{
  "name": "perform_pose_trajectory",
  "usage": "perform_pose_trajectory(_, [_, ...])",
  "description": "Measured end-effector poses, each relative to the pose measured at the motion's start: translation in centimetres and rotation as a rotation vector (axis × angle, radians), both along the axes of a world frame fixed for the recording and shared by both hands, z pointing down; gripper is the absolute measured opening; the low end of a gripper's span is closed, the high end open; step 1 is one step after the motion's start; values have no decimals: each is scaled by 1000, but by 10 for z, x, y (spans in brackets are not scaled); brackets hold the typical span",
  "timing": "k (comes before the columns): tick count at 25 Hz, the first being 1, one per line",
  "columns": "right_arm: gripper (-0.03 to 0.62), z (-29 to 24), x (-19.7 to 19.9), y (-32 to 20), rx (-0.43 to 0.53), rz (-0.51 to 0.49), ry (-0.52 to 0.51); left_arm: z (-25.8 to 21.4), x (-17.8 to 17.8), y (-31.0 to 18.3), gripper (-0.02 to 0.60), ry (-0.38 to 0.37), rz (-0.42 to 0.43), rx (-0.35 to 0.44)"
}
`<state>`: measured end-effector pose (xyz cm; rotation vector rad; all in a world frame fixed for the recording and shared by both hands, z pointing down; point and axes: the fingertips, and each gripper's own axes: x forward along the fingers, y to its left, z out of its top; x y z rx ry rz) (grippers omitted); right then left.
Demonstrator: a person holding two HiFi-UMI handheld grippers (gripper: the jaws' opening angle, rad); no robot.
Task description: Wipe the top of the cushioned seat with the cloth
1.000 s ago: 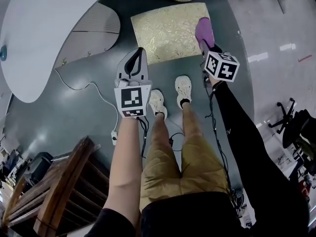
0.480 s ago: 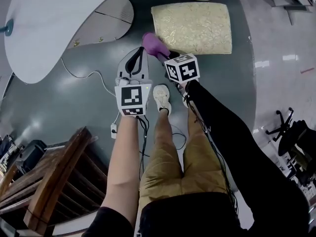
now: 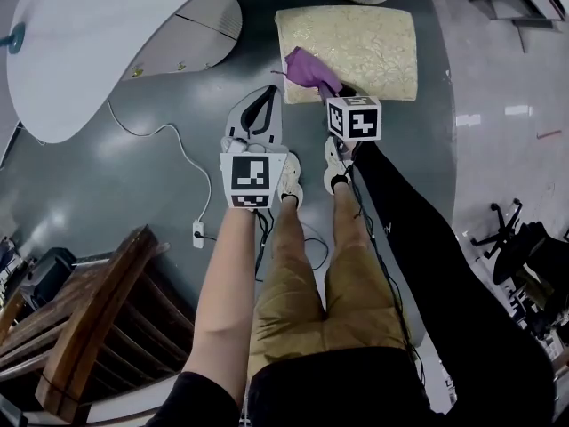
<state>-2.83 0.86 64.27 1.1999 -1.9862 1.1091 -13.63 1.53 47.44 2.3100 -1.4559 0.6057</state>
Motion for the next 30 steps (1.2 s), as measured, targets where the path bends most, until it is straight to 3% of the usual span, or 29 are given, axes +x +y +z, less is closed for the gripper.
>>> perform_pose_trajectory(8, [78, 2, 135, -11, -12, 273, 79, -1, 39, -10, 3, 0, 32, 2])
perform_pose_trajectory(17, [78, 4, 259, -8, -11, 448, 215, -3, 82, -20, 3, -5, 48, 1])
perform_pose_trajectory(23, [78, 18, 303, 7, -77, 514, 284, -4, 99, -24, 3, -10, 58, 8])
perform_pose_trajectory(30, [78, 12, 308, 17, -46, 505, 287, -3, 97, -20, 3, -17, 57, 8])
